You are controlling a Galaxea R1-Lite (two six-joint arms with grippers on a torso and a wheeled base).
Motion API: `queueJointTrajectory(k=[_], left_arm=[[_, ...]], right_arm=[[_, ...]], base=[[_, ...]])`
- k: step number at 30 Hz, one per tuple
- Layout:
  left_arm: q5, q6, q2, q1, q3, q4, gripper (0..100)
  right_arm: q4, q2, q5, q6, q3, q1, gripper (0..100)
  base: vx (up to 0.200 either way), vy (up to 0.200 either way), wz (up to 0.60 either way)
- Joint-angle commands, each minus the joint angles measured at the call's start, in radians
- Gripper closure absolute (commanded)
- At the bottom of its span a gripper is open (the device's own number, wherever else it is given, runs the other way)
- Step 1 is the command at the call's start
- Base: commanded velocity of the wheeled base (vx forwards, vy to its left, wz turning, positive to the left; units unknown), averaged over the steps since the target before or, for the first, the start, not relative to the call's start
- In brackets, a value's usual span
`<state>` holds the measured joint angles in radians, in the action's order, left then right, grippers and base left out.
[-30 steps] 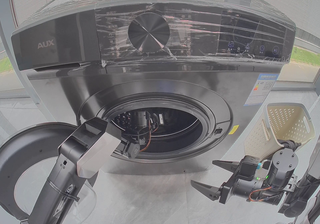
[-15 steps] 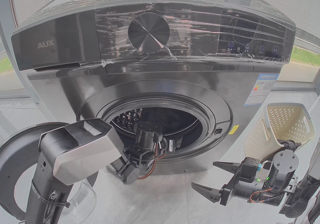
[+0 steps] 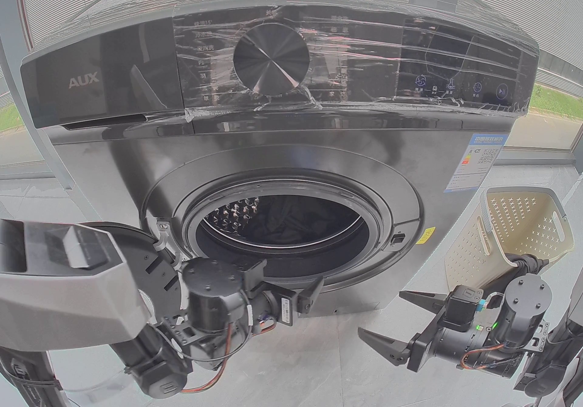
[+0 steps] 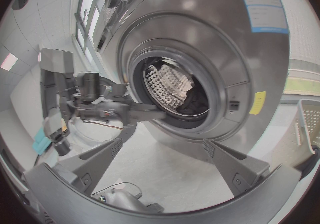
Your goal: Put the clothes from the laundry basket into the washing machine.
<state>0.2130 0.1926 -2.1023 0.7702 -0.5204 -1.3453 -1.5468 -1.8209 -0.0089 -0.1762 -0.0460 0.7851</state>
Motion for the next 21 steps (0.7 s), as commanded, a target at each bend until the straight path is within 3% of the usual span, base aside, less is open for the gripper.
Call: queueJointTrajectory(k=[1, 2, 7, 11, 18, 21], left_arm=[[0.054, 0.004, 0.163, 0.018, 0.195, -0.156, 0], [0.063, -0.007, 0.168, 0.015, 0.264, -0.216, 0], [0.197, -0.007, 0.222, 0.024, 0.303, -0.210, 0], [0.198, -0.001, 0.295, 0.021, 0.319, -0.209, 0], [0.200, -0.004, 0.341, 0.021, 0.379, -0.209, 0], [0.200, -0.010, 0.384, 0.011, 0.435, -0.209, 0]], right_arm=[[0.010, 0.063, -0.132, 0.030, 0.026, -0.035, 0], [0.011, 0.074, -0.146, 0.035, 0.041, -0.104, 0], [0.016, 0.124, -0.154, 0.035, 0.046, -0.150, 0], [0.022, 0.158, -0.158, 0.037, 0.046, -0.170, 0], [0.105, 0.216, -0.184, 0.027, 0.046, -0.168, 0], [0.205, 0.273, -0.207, 0.023, 0.046, -0.168, 0]], base=[[0.000, 0.000, 0.00], [0.000, 0.000, 0.00], [0.000, 0.000, 0.00], [0.000, 0.000, 0.00], [-0.200, 0.000, 0.00], [-0.200, 0.000, 0.00]])
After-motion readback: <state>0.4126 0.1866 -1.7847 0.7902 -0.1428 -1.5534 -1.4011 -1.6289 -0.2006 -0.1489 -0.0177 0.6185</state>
